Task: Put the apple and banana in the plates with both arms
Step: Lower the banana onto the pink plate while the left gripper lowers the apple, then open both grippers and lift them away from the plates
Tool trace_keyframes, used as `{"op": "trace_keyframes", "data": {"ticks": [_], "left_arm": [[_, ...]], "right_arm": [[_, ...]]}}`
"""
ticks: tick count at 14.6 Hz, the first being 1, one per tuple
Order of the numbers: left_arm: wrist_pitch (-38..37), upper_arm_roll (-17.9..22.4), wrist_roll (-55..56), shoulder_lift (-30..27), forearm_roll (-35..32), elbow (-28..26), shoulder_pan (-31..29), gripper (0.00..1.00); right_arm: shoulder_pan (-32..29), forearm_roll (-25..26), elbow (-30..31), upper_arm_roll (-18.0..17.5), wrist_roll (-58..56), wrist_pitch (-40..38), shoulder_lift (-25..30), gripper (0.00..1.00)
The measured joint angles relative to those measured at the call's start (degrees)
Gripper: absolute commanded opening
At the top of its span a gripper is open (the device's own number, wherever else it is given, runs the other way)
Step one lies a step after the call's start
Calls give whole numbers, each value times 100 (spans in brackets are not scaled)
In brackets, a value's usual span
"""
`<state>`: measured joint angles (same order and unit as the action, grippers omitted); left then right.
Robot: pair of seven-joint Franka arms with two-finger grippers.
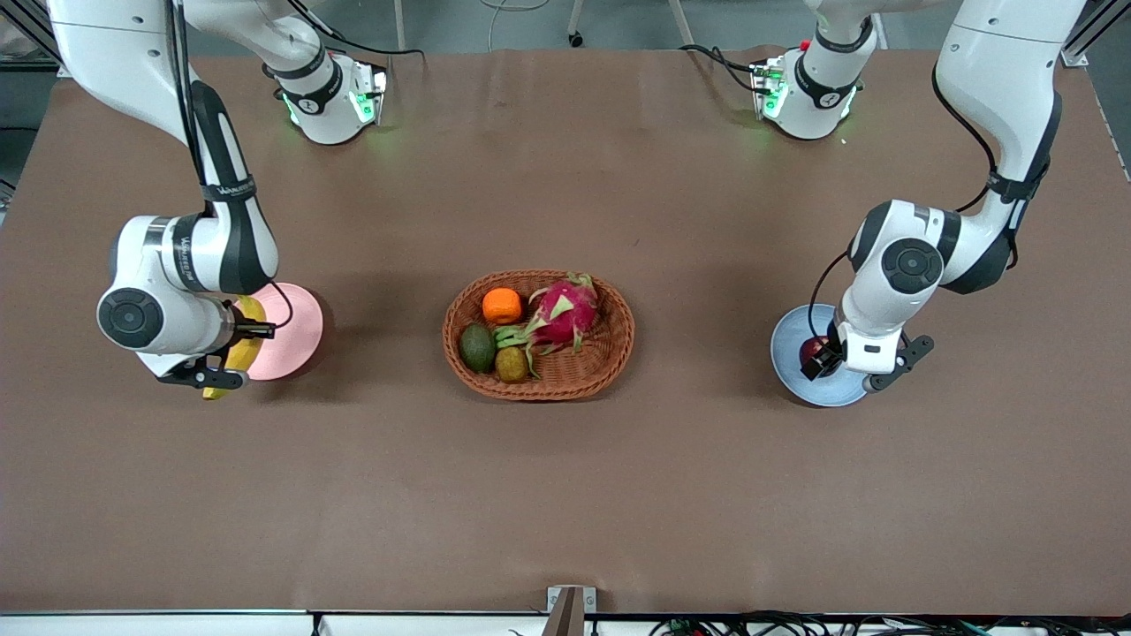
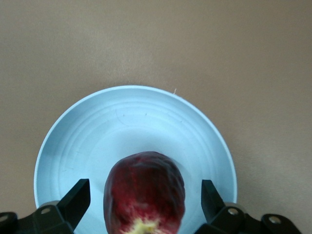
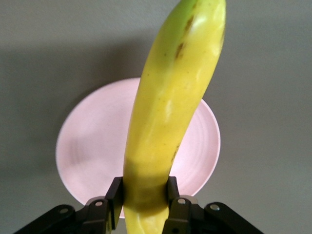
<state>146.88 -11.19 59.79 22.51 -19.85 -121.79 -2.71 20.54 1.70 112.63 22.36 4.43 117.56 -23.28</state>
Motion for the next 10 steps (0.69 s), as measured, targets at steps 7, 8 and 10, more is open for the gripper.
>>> {"op": "trace_keyframes", "data": {"ticks": [7, 8, 10], "left_arm": [[-970, -527, -16, -699, 0, 277, -11, 100], [-1310, -651, -128, -819, -2, 411, -9, 100], [-2136, -823, -683, -992, -1, 817, -6, 100]], "right_arm": [[59, 196, 437, -59, -101, -1, 28, 25], [76, 202, 483, -68, -101, 0, 28, 28], [90, 206, 539, -78, -101, 3, 28, 32]]}}
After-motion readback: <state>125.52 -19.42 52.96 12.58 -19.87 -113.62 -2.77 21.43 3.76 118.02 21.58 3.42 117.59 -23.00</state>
